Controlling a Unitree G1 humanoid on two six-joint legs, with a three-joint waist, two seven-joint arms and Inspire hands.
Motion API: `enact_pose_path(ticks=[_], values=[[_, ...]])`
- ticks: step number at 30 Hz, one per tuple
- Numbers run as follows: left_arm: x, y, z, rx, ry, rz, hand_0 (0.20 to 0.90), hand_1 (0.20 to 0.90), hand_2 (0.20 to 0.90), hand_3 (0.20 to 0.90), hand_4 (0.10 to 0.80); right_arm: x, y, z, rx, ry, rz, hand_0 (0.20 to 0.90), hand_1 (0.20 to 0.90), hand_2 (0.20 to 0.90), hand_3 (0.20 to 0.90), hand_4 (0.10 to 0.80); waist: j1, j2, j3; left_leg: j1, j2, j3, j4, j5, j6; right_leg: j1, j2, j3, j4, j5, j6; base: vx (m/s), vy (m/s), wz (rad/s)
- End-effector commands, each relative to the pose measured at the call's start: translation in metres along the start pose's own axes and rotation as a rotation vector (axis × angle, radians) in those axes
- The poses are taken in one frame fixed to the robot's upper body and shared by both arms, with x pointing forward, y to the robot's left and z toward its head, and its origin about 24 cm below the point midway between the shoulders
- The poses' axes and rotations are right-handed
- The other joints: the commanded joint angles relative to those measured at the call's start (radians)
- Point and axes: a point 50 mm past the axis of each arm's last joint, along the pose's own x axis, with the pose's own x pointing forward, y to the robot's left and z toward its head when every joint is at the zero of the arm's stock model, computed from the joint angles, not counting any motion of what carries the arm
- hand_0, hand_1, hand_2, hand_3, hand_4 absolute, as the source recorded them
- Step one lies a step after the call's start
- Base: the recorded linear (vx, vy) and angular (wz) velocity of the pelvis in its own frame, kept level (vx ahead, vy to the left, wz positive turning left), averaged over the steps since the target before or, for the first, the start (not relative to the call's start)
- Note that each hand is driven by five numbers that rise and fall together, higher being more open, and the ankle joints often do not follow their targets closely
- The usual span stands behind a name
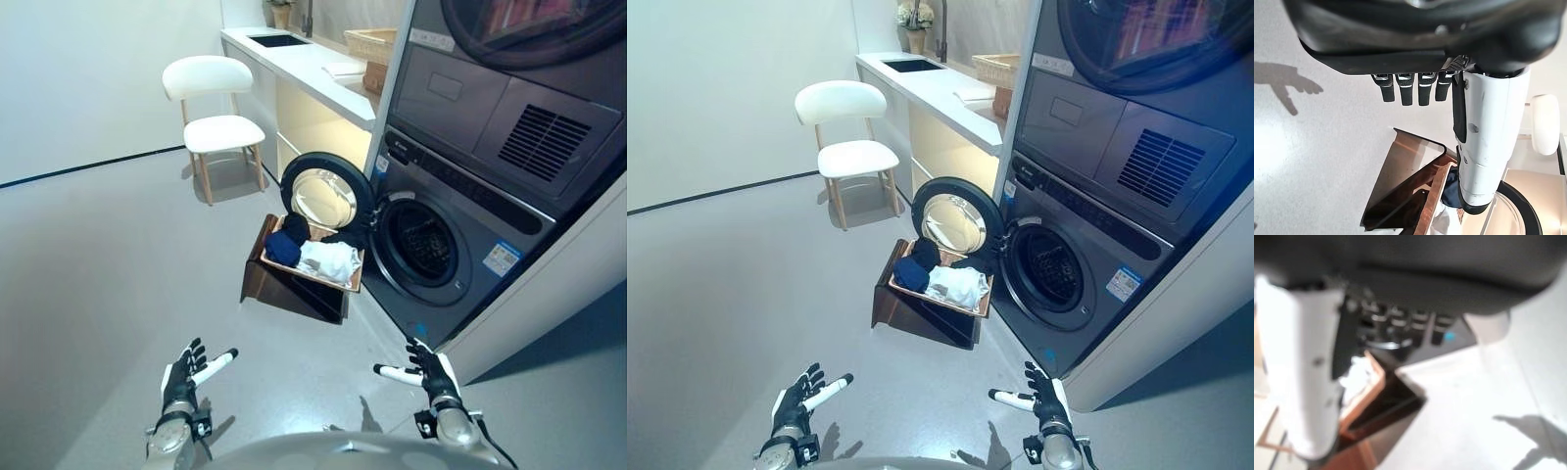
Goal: Pick up the clothes and place them into the washing machine
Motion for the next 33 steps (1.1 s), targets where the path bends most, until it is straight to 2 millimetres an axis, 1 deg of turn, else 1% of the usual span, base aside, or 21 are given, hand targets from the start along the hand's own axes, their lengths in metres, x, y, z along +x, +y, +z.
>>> enact_pose_path(ticks=[1, 4, 5, 6, 7, 8, 10, 14, 15, 16, 17, 18, 19, 23, 24, 25, 27, 29, 30, 32, 33], values=[[0.021, 0.006, 0.056, 0.027, -0.21, 0.022, 0.9, 0.9, 0.9, 0.9, 0.8, 0.022, -0.01, 0.062, 0.067, -0.212, -0.059, 0.9, 0.9, 0.9, 0.9, 0.8, 0.009, -0.028, 0.025, 0.016, -0.063, 0.055, 0.059, -0.102, 0.033, -0.081, -0.098, 0.07, 0.098, 0.118, 0.036, 0.021, 0.181, -0.06], [0.02, 0.002, 0.062, 0.012, -0.232, -0.011, 0.9, 0.9, 0.9, 0.9, 0.8, 0.022, -0.01, 0.063, 0.071, -0.215, -0.055, 0.9, 0.9, 0.9, 0.9, 0.8, 0.004, -0.021, 0.038, 0.006, -0.106, 0.052, 0.106, -0.138, 0.065, -0.121, -0.144, 0.106, 0.205, 0.141, 0.029, 0.007, 0.205, 0.0], [0.021, 0.001, 0.065, 0.017, -0.244, -0.019, 0.9, 0.9, 0.9, 0.9, 0.8, 0.023, -0.009, 0.064, 0.078, -0.217, -0.052, 0.9, 0.9, 0.9, 0.9, 0.8, -0.001, -0.018, 0.05, 0.006, -0.117, 0.045, 0.121, -0.148, 0.075, -0.143, -0.151, 0.124, 0.252, 0.166, 0.016, -0.006, 0.331, 0.11], [0.02, 0.0, 0.07, 0.031, -0.265, -0.03, 0.9, 0.9, 0.9, 0.9, 0.8, 0.022, -0.008, 0.066, 0.086, -0.223, -0.045, 0.9, 0.9, 0.9, 0.9, 0.8, -0.008, -0.006, 0.072, 0.01, -0.14, 0.036, 0.145, -0.163, 0.098, -0.185, -0.168, 0.137, 0.35, 0.207, -0.006, 0.006, 0.357, 0.07], [0.02, 0.0, 0.072, 0.033, -0.271, -0.036, 0.9, 0.9, 0.9, 0.9, 0.8, 0.022, -0.006, 0.066, 0.09, -0.225, -0.037, 0.9, 0.9, 0.9, 0.9, 0.8, -0.011, 0.002, 0.084, 0.018, -0.151, 0.034, 0.149, -0.17, 0.112, -0.208, -0.172, 0.138, 0.397, 0.221, -0.02, 0.013, 0.287, 0.03], [0.02, 0.0, 0.072, 0.033, -0.271, -0.035, 0.9, 0.9, 0.9, 0.9, 0.8, 0.022, -0.006, 0.067, 0.09, -0.225, -0.036, 0.9, 0.9, 0.9, 0.9, 0.8, -0.01, 0.002, 0.085, 0.019, -0.152, 0.035, 0.15, -0.171, 0.113, -0.21, -0.172, 0.14, 0.4, 0.22, -0.019, 0.02, 0.178, -0.05], [0.02, 0.003, 0.072, 0.034, -0.267, -0.033, 0.9, 0.9, 0.9, 0.9, 0.8, 0.021, -0.003, 0.067, 0.094, -0.228, -0.025, 0.9, 0.9, 0.9, 0.9, 0.8, -0.016, 0.012, 0.101, 0.037, -0.156, 0.029, 0.147, -0.178, 0.123, -0.235, -0.16, 0.131, 0.453, 0.201, -0.035, 0.051, 0.142, 0.03], [0.022, 0.008, 0.073, 0.011, -0.264, -0.005, 0.9, 0.9, 0.9, 0.9, 0.8, 0.021, -0.002, 0.066, 0.1, -0.225, -0.014, 0.9, 0.9, 0.9, 0.9, 0.8, -0.033, 0.018, 0.116, 0.063, -0.152, 0.033, 0.151, -0.202, 0.12, -0.283, -0.125, 0.083, 0.402, 0.151, -0.036, 0.136, 0.061, 0.15], [0.023, 0.009, 0.074, -0.002, -0.267, 0.005, 0.9, 0.9, 0.9, 0.9, 0.8, 0.022, -0.003, 0.067, 0.1, -0.227, -0.019, 0.9, 0.9, 0.9, 0.9, 0.8, -0.047, 0.011, 0.12, 0.081, -0.155, 0.022, 0.142, -0.212, 0.111, -0.316, -0.101, 0.08, 0.302, 0.149, -0.025, 0.117, -0.031, 0.21], [0.023, 0.009, 0.074, -0.003, -0.267, 0.005, 0.9, 0.9, 0.9, 0.9, 0.8, 0.022, -0.004, 0.067, 0.1, -0.227, -0.019, 0.9, 0.9, 0.9, 0.9, 0.8, -0.048, 0.014, 0.123, 0.085, -0.152, 0.021, 0.141, -0.214, 0.11, -0.31, -0.098, 0.077, 0.299, 0.15, -0.025, 0.239, -0.073, 0.35], [0.024, 0.01, 0.074, -0.009, -0.263, 0.012, 0.9, 0.9, 0.9, 0.9, 0.8, 0.023, -0.003, 0.07, 0.102, -0.234, -0.02, 0.9, 0.9, 0.9, 0.9, 0.8, -0.059, 0.002, 0.124, 0.107, -0.155, 0.012, 0.129, -0.223, 0.1, -0.339, -0.079, 0.089, 0.196, 0.177, -0.006, 0.137, -0.047, 0.17], [0.024, 0.01, 0.074, -0.01, -0.263, 0.012, 0.9, 0.9, 0.9, 0.9, 0.8, 0.023, -0.003, 0.07, 0.101, -0.234, -0.02, 0.9, 0.9, 0.9, 0.9, 0.8, -0.058, 0.005, 0.126, 0.109, -0.151, 0.013, 0.128, -0.226, 0.1, -0.334, -0.075, 0.087, 0.192, 0.178, -0.007, 0.22, -0.065, 0.25], [0.024, 0.01, 0.074, -0.013, -0.264, 0.017, 0.9, 0.9, 0.9, 0.9, 0.8, 0.023, -0.002, 0.072, 0.103, -0.24, -0.019, 0.9, 0.9, 0.9, 0.9, 0.8, -0.064, 0.001, 0.127, 0.125, -0.151, 0.005, 0.12, -0.233, 0.095, -0.357, -0.063, 0.095, 0.144, 0.208, 0.007, 0.176, -0.042, 0.19], [0.023, 0.007, 0.071, -0.034, -0.253, 0.018, 0.9, 0.9, 0.9, 0.9, 0.8, 0.024, 0.0, 0.076, 0.097, -0.25, -0.017, 0.9, 0.9, 0.9, 0.9, 0.8, -0.074, -0.015, 0.129, 0.184, -0.13, -0.017, 0.083, -0.258, 0.068, -0.383, -0.052, 0.095, 0.068, 0.282, 0.042, 0.232, -0.089, 0.29], [0.023, 0.007, 0.071, -0.034, -0.253, 0.018, 0.9, 0.9, 0.9, 0.9, 0.8, 0.024, 0.0, 0.076, 0.097, -0.25, -0.017, 0.9, 0.9, 0.9, 0.9, 0.8, -0.075, -0.014, 0.129, 0.185, -0.129, -0.017, 0.083, -0.259, 0.067, -0.382, -0.05, 0.094, 0.067, 0.282, 0.041, 0.353, -0.18, 0.55], [0.022, 0.007, 0.069, -0.048, -0.245, 0.017, 0.9, 0.9, 0.9, 0.9, 0.8, 0.023, 0.0, 0.076, 0.098, -0.253, -0.013, 0.9, 0.9, 0.9, 0.9, 0.8, -0.086, -0.014, 0.124, 0.218, -0.105, -0.032, 0.065, -0.268, 0.052, -0.401, -0.044, 0.122, 0.08, 0.29, 0.045, 0.205, -0.107, 0.33], [0.022, 0.006, 0.066, -0.052, -0.235, 0.017, 0.9, 0.9, 0.9, 0.9, 0.8, 0.023, 0.0, 0.076, 0.097, -0.252, -0.013, 0.9, 0.9, 0.9, 0.9, 0.8, -0.089, -0.011, 0.122, 0.233, -0.093, -0.038, 0.055, -0.273, 0.045, -0.403, -0.039, 0.129, 0.088, 0.285, 0.045, 0.215, -0.126, 0.3], [0.022, 0.004, 0.064, -0.062, -0.226, 0.018, 0.9, 0.9, 0.9, 0.9, 0.8, 0.024, -0.002, 0.076, 0.096, -0.25, -0.021, 0.9, 0.9, 0.9, 0.9, 0.8, -0.091, -0.007, 0.112, 0.251, -0.069, -0.045, 0.055, -0.287, 0.032, -0.408, -0.028, 0.124, 0.097, 0.265, 0.038, 0.27, -0.235, 0.23], [0.023, 0.0, 0.062, -0.075, -0.213, 0.018, 0.9, 0.9, 0.9, 0.9, 0.8, 0.026, -0.005, 0.079, 0.09, -0.257, -0.032, 0.9, 0.9, 0.9, 0.9, 0.8, -0.096, 0.006, 0.101, 0.25, -0.031, -0.044, 0.068, -0.28, 0.013, -0.404, -0.004, 0.104, 0.098, 0.237, 0.026, 0.315, -0.311, 0.3], [0.024, -0.006, 0.062, -0.095, -0.201, 0.006, 0.9, 0.9, 0.9, 0.9, 0.8, 0.029, -0.011, 0.082, 0.078, -0.264, -0.053, 0.9, 0.9, 0.9, 0.9, 0.8, -0.103, 0.027, 0.088, 0.242, 0.019, -0.047, 0.092, -0.221, -0.015, -0.404, 0.027, 0.089, 0.132, 0.191, 0.003, 0.251, -0.245, 0.35], [0.024, -0.006, 0.062, -0.095, -0.202, 0.006, 0.9, 0.9, 0.9, 0.9, 0.8, 0.029, -0.011, 0.082, 0.078, -0.265, -0.053, 0.9, 0.9, 0.9, 0.9, 0.8, -0.104, 0.029, 0.088, 0.241, 0.021, -0.048, 0.091, -0.221, -0.016, -0.404, 0.029, 0.087, 0.134, 0.189, 0.002, 0.125, -0.139, 0.32]])
